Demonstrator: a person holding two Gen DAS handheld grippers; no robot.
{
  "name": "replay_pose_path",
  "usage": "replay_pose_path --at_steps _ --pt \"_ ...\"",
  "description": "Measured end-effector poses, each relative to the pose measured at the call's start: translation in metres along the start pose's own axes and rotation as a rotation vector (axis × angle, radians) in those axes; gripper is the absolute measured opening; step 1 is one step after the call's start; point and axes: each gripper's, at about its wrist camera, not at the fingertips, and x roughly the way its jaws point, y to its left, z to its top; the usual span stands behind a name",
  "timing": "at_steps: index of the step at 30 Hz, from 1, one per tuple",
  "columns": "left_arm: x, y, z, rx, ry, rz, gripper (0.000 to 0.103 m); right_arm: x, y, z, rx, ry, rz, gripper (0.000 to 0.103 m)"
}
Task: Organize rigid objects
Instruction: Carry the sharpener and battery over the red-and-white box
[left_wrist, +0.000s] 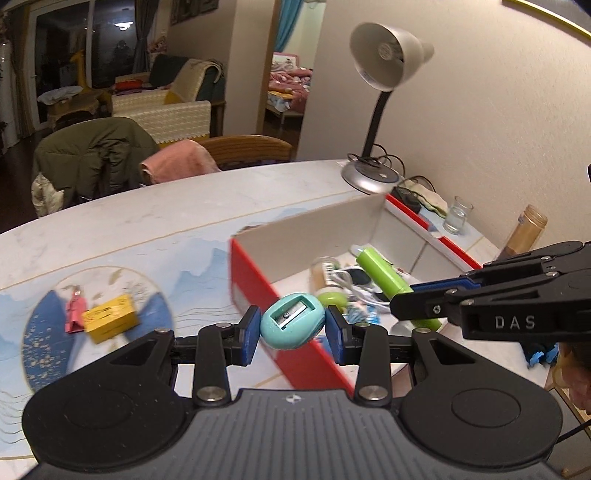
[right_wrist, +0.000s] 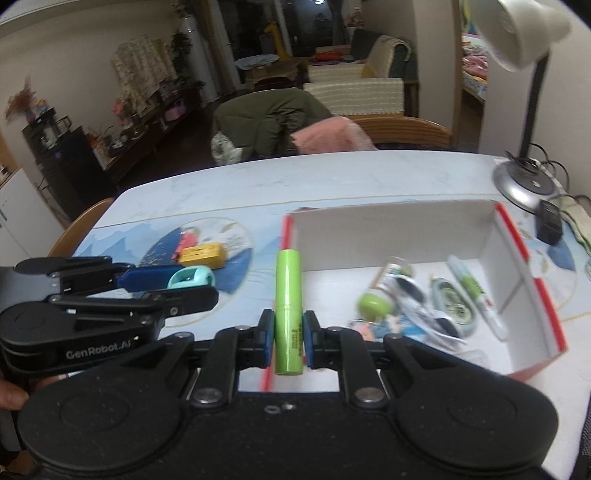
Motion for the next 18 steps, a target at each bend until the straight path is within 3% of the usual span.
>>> replay_pose_path --at_steps 18 --pt "0.088 -0.077 0.018 0.091 0.115 -0.031 0.037 0.010 -0.124 0.003 0.094 0.011 -0.109 0.015"
